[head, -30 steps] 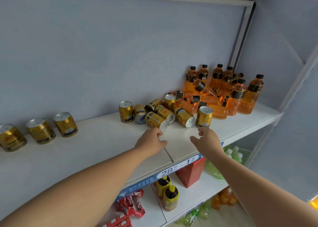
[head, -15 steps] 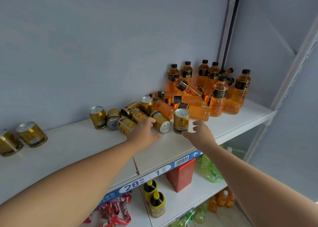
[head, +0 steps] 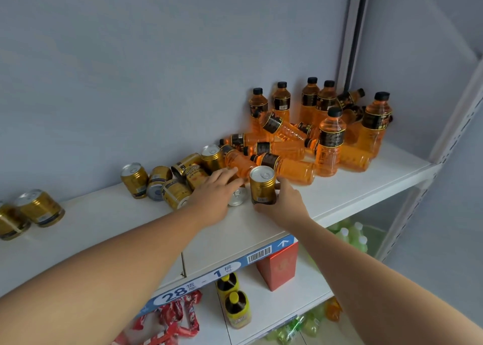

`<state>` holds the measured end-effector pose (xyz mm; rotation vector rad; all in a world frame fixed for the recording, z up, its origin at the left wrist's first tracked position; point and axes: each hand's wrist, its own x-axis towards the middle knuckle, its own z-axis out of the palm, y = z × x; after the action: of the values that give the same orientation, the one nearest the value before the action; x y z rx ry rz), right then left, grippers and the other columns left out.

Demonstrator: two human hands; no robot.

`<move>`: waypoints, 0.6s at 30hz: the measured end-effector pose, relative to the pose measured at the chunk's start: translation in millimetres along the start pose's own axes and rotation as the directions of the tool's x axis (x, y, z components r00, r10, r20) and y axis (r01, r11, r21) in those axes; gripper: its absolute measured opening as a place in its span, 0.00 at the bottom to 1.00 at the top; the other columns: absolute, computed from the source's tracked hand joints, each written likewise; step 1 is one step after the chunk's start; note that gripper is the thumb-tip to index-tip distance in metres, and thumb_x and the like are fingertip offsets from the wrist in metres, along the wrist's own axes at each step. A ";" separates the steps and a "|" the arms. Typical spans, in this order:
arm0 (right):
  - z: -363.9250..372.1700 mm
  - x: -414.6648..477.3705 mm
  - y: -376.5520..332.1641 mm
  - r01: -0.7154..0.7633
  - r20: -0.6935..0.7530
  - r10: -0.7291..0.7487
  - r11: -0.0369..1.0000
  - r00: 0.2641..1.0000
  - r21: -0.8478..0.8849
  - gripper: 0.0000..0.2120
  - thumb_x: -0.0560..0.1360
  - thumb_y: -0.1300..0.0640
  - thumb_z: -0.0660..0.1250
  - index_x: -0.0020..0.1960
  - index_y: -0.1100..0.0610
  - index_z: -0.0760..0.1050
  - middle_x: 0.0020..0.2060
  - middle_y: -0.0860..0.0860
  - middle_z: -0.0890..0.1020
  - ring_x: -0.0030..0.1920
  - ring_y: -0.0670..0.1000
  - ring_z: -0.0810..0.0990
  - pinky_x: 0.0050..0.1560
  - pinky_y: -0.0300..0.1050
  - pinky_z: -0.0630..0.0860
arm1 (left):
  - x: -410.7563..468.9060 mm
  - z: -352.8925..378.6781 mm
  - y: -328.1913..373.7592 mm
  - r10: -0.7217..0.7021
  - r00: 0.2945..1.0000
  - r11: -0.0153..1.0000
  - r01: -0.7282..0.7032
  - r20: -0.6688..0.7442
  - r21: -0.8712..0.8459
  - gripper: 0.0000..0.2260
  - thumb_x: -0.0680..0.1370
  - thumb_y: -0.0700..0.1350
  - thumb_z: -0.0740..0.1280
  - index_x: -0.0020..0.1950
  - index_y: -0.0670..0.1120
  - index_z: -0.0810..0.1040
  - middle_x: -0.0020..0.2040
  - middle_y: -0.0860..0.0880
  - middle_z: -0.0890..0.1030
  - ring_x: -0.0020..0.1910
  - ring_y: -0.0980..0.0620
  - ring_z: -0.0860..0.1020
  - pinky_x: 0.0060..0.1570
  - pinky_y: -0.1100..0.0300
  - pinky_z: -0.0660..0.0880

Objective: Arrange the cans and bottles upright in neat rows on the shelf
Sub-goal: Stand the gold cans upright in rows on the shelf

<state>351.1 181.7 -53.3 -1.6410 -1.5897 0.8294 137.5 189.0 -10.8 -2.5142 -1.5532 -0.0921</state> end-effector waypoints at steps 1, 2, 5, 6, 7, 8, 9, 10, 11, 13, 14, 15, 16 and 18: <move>0.5 1.0 0.8 0.014 -0.008 -0.014 1.000 1.000 -0.009 0.42 0.60 0.40 0.78 0.70 0.47 0.66 0.61 0.49 0.79 0.62 0.55 0.75 0.59 0.59 0.77 | 2.2 1.0 0.9 0.001 1.000 1.000 -0.001 0.000 0.002 0.36 0.76 0.35 0.67 0.80 0.56 0.60 0.82 0.50 0.56 0.80 0.46 0.53 0.74 0.43 0.65; 1.3 1.6 1.6 0.026 -0.018 -0.026 0.999 0.999 -0.027 0.40 0.60 0.39 0.77 0.68 0.46 0.67 0.58 0.48 0.80 0.60 0.55 0.75 0.57 0.57 0.77 | 3.8 1.9 1.5 0.007 1.000 1.000 -0.007 -0.004 0.011 0.36 0.75 0.35 0.67 0.80 0.57 0.61 0.82 0.50 0.57 0.80 0.45 0.54 0.72 0.44 0.66; 3.8 3.3 3.8 0.049 -0.030 -0.052 0.995 0.998 -0.085 0.34 0.60 0.36 0.73 0.63 0.44 0.67 0.53 0.47 0.79 0.57 0.53 0.73 0.51 0.51 0.74 | 6.1 4.1 3.1 0.029 0.999 0.998 -0.027 -0.045 0.053 0.34 0.74 0.35 0.68 0.78 0.55 0.65 0.80 0.50 0.63 0.78 0.45 0.59 0.67 0.45 0.69; 4.6 4.3 4.0 0.044 -0.030 -0.047 0.995 0.998 -0.088 0.34 0.60 0.35 0.72 0.62 0.43 0.67 0.52 0.47 0.79 0.56 0.53 0.72 0.50 0.50 0.73 | 6.2 4.1 3.7 0.028 0.998 0.998 -0.025 -0.058 0.062 0.33 0.74 0.35 0.68 0.77 0.54 0.67 0.79 0.50 0.65 0.77 0.44 0.60 0.66 0.45 0.70; 5.4 5.4 3.8 0.035 -0.032 -0.038 0.996 0.999 -0.085 0.33 0.61 0.35 0.72 0.62 0.43 0.68 0.52 0.48 0.79 0.56 0.53 0.73 0.49 0.50 0.73 | 6.2 3.9 3.9 0.023 0.997 0.998 -0.018 -0.071 0.066 0.33 0.74 0.36 0.69 0.77 0.54 0.68 0.78 0.50 0.67 0.77 0.44 0.62 0.65 0.45 0.71; 6.1 6.8 3.4 0.025 -0.033 -0.028 0.997 0.999 -0.079 0.33 0.61 0.35 0.71 0.62 0.42 0.68 0.52 0.48 0.79 0.56 0.53 0.73 0.50 0.50 0.73 | 6.1 3.4 3.7 0.016 0.996 0.998 -0.010 -0.083 0.069 0.32 0.74 0.37 0.71 0.76 0.54 0.69 0.77 0.51 0.69 0.76 0.44 0.64 0.64 0.45 0.71; 6.5 7.9 2.6 0.019 -0.037 -0.021 0.997 0.999 -0.071 0.32 0.62 0.35 0.71 0.63 0.42 0.68 0.52 0.48 0.79 0.56 0.53 0.74 0.51 0.50 0.74 | 6.4 2.2 3.5 0.005 0.996 0.997 0.002 -0.094 0.074 0.31 0.74 0.38 0.72 0.76 0.54 0.70 0.77 0.51 0.70 0.75 0.45 0.65 0.63 0.46 0.71; 7.0 8.8 1.8 0.015 -0.042 -0.017 0.998 0.999 -0.057 0.32 0.62 0.35 0.71 0.63 0.42 0.68 0.52 0.48 0.79 0.56 0.53 0.75 0.52 0.50 0.74 | 6.8 0.5 3.4 -0.012 0.995 0.997 0.020 -0.103 0.075 0.31 0.74 0.41 0.74 0.75 0.54 0.71 0.76 0.52 0.71 0.74 0.45 0.67 0.62 0.46 0.71; 7.2 9.4 1.3 0.014 -0.049 -0.016 0.999 0.999 -0.040 0.32 0.61 0.35 0.72 0.63 0.42 0.69 0.52 0.48 0.79 0.55 0.53 0.75 0.53 0.51 0.76 | 7.5 -1.4 3.5 -0.035 0.993 0.997 0.043 -0.111 0.067 0.31 0.74 0.45 0.76 0.75 0.54 0.71 0.76 0.52 0.71 0.73 0.46 0.68 0.62 0.47 0.70; 6.4 8.9 0.8 0.011 -0.062 -0.012 1.000 0.998 -0.005 0.31 0.60 0.36 0.73 0.60 0.43 0.70 0.49 0.46 0.79 0.54 0.53 0.77 0.53 0.54 0.78 | 8.6 -6.1 4.5 -0.097 0.987 0.995 0.100 -0.130 0.019 0.32 0.74 0.52 0.76 0.76 0.55 0.69 0.76 0.54 0.71 0.72 0.47 0.70 0.63 0.49 0.70; 5.7 8.5 1.0 0.013 -0.066 -0.012 1.000 0.998 0.013 0.30 0.60 0.36 0.73 0.59 0.43 0.71 0.49 0.46 0.79 0.53 0.53 0.78 0.52 0.55 0.79 | 8.5 -9.0 5.1 -0.125 0.983 0.992 0.124 -0.138 -0.017 0.32 0.74 0.54 0.75 0.77 0.56 0.69 0.76 0.54 0.71 0.71 0.48 0.71 0.63 0.49 0.71; 4.8 8.1 1.2 0.015 -0.068 -0.013 0.999 0.998 0.029 0.30 0.60 0.37 0.73 0.58 0.43 0.71 0.50 0.46 0.80 0.54 0.53 0.78 0.52 0.56 0.80 | 8.2 -11.9 5.7 -0.147 0.979 0.989 0.141 -0.142 -0.051 0.33 0.74 0.55 0.75 0.77 0.56 0.68 0.76 0.54 0.72 0.70 0.48 0.72 0.64 0.49 0.71; 3.8 7.6 1.1 0.011 -0.071 -0.008 0.999 0.997 0.043 0.30 0.60 0.37 0.74 0.58 0.43 0.71 0.51 0.46 0.80 0.54 0.52 0.78 0.52 0.56 0.80 | 7.0 -15.1 6.5 -0.162 0.977 0.985 0.152 -0.141 -0.080 0.34 0.73 0.57 0.75 0.77 0.55 0.68 0.75 0.54 0.73 0.70 0.48 0.73 0.64 0.49 0.71; 1.1 6.4 0.0 0.004 -0.095 0.002 0.998 0.995 0.062 0.31 0.59 0.38 0.75 0.58 0.44 0.70 0.52 0.48 0.80 0.54 0.53 0.78 0.51 0.53 0.80 | 3.5 -21.6 9.2 -0.182 0.973 0.976 0.161 -0.142 -0.146 0.35 0.71 0.58 0.77 0.76 0.54 0.70 0.71 0.53 0.77 0.67 0.47 0.75 0.62 0.49 0.73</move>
<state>350.5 188.1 -53.8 -1.6113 -1.4851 0.7808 148.2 184.0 9.7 -2.3964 -1.7492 -0.4187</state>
